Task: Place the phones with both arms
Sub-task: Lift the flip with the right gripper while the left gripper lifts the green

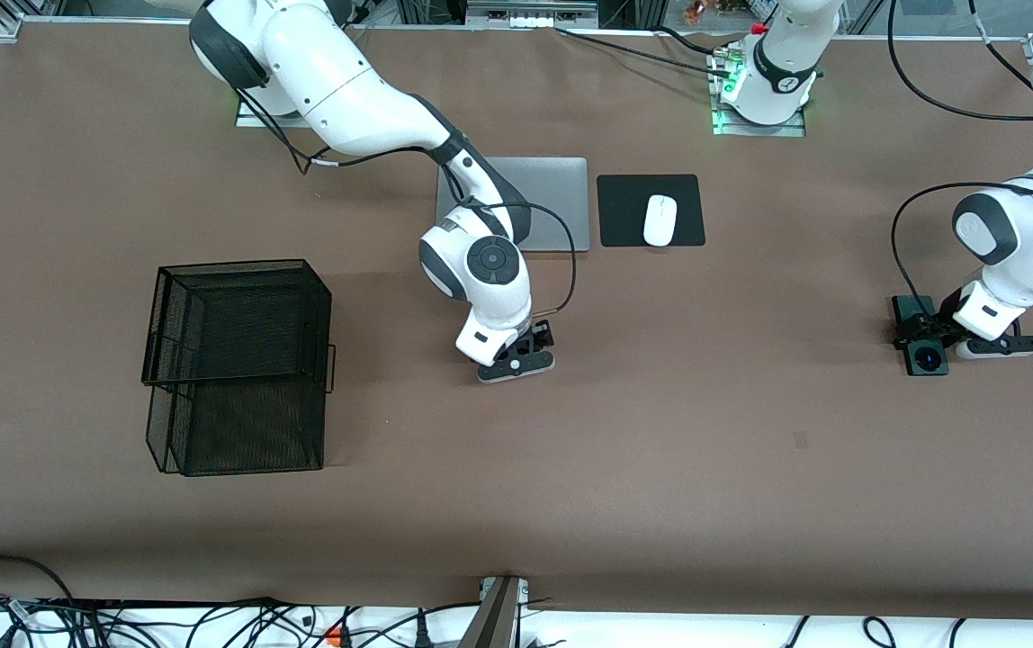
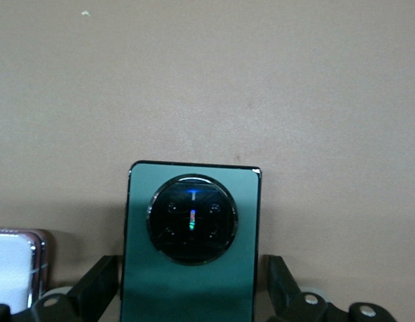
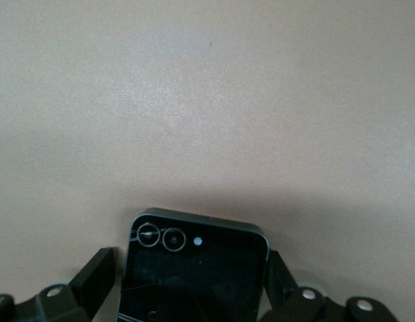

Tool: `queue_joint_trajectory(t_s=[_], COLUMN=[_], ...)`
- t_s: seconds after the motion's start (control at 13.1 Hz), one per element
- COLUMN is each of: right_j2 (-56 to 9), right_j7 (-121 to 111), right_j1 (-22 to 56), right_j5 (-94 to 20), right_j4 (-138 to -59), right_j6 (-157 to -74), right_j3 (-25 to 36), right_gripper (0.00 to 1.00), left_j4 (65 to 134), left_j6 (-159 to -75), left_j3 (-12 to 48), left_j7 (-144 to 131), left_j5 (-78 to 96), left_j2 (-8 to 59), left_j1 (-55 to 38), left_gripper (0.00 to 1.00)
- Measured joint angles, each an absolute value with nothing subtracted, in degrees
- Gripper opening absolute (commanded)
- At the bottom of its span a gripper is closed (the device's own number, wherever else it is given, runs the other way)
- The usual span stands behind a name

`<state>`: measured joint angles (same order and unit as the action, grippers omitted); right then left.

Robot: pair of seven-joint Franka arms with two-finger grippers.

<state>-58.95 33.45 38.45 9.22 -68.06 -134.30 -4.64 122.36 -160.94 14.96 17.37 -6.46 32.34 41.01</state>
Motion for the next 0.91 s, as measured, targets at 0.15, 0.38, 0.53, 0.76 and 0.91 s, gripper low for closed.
queue_joint_trajectory(t_s=[0.15, 0.38, 0.53, 0.76, 0.91], right_j2=[-58.9, -58.6, -58.8, -58.6, -56.8], right_j7=[33.3, 33.2, 33.2, 33.2, 33.2], right_j1=[38.5, 38.5, 38.5, 38.4, 38.1], right_j5=[9.3, 9.4, 9.4, 9.3, 9.3], right_j4=[-68.0, -67.8, -67.7, -66.4, -65.4], right_j6=[-134.3, -134.0, -134.1, -134.2, -132.4], right_j3=[-4.6, -4.5, -4.4, -2.4, -0.5], right_gripper=[0.44, 0.08, 0.08, 0.08, 0.09], left_j4=[122.4, 122.4, 122.4, 122.0, 120.5], left_j6=[-161.2, -161.1, -161.2, -160.5, -157.3], left_j3=[14.7, 14.7, 14.7, 14.6, 14.5], left_j7=[17.3, 16.5, 15.7, 14.5, 13.9], left_j5=[-6.5, -6.5, -6.5, -6.5, -6.5], left_j2=[32.3, 32.0, 32.0, 32.0, 32.0], left_j1=[41.0, 41.1, 41.1, 40.6, 39.6], left_gripper=[0.53, 0.20, 0.06, 0.00, 0.00])
